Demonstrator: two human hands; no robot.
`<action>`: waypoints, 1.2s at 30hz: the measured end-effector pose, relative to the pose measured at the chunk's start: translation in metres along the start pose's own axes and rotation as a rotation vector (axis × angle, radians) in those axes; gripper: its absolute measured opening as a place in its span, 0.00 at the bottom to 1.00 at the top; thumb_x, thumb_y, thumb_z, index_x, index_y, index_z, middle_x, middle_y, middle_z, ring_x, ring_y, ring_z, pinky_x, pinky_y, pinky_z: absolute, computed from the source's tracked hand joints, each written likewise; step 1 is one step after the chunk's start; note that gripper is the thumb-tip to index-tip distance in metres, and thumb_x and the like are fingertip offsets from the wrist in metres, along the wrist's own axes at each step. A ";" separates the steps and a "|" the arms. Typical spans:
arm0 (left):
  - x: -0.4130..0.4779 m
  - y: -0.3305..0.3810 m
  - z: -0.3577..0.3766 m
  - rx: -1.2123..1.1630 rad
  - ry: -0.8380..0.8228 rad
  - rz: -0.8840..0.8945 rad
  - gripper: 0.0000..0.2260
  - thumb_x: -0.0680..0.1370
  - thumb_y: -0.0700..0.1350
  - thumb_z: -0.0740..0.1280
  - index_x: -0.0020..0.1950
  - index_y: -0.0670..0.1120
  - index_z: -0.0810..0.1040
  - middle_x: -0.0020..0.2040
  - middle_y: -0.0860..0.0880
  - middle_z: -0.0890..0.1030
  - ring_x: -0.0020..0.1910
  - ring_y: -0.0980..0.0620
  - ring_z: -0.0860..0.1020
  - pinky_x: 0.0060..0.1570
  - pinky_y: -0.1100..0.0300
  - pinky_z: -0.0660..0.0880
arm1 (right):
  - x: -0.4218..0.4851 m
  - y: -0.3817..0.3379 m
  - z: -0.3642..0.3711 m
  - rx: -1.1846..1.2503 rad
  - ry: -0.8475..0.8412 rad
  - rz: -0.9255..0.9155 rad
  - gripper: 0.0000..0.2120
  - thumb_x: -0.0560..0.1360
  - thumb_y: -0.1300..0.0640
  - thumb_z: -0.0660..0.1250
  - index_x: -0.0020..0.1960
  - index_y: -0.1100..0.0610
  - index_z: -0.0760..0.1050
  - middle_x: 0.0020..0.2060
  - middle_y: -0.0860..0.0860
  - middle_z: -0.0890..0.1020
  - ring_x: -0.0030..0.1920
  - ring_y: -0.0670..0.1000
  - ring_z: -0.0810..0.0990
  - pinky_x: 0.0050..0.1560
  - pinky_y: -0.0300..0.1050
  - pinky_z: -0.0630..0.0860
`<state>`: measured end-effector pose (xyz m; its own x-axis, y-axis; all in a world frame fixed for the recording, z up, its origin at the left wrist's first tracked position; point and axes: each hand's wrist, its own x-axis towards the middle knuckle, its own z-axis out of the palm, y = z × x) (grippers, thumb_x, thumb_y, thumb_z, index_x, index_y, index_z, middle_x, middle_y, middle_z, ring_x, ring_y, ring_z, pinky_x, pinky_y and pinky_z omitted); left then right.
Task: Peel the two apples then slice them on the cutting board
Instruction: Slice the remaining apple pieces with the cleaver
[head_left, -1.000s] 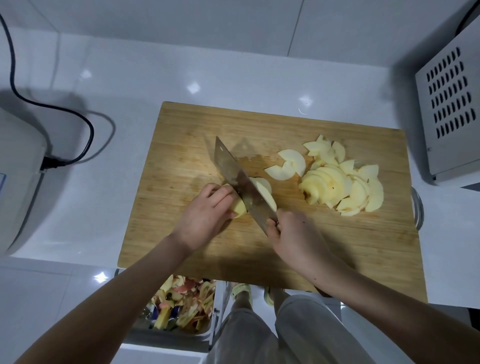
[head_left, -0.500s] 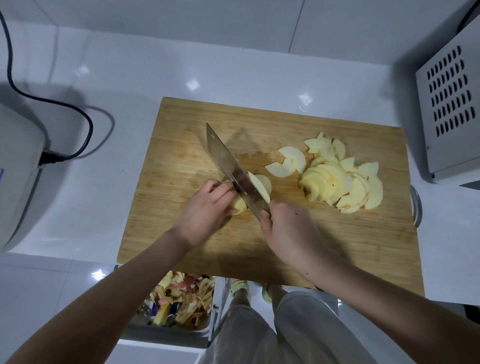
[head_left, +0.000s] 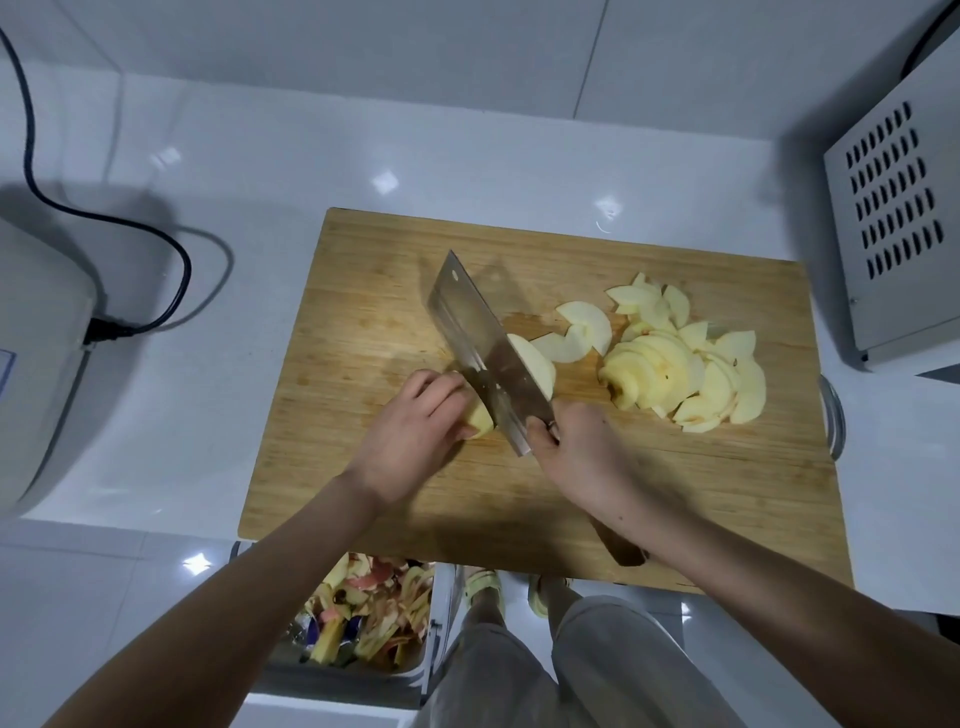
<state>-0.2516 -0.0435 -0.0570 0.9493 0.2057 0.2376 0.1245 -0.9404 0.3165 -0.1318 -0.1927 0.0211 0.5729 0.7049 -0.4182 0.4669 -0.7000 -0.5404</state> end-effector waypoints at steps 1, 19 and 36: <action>0.000 0.000 0.000 -0.003 -0.007 -0.010 0.16 0.70 0.43 0.75 0.55 0.40 0.79 0.55 0.43 0.80 0.54 0.48 0.69 0.47 0.52 0.78 | -0.004 -0.003 -0.005 -0.027 0.008 -0.015 0.16 0.80 0.55 0.57 0.33 0.50 0.64 0.27 0.45 0.69 0.25 0.41 0.67 0.22 0.33 0.63; -0.002 -0.001 0.003 -0.007 -0.021 0.014 0.15 0.74 0.47 0.68 0.57 0.39 0.78 0.56 0.43 0.79 0.52 0.44 0.73 0.50 0.51 0.77 | 0.003 -0.013 0.021 -0.209 0.057 -0.071 0.13 0.81 0.55 0.55 0.46 0.58 0.75 0.29 0.45 0.68 0.32 0.47 0.72 0.28 0.35 0.62; -0.006 0.000 0.002 -0.030 -0.001 -0.062 0.14 0.74 0.45 0.66 0.56 0.39 0.79 0.55 0.43 0.80 0.56 0.48 0.70 0.54 0.53 0.74 | -0.014 -0.009 -0.016 -0.005 0.019 -0.044 0.16 0.79 0.55 0.58 0.33 0.52 0.65 0.26 0.47 0.70 0.24 0.45 0.69 0.23 0.34 0.62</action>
<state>-0.2567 -0.0449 -0.0599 0.9402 0.2633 0.2159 0.1745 -0.9171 0.3584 -0.1332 -0.1983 0.0432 0.5648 0.7325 -0.3802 0.4950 -0.6693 -0.5541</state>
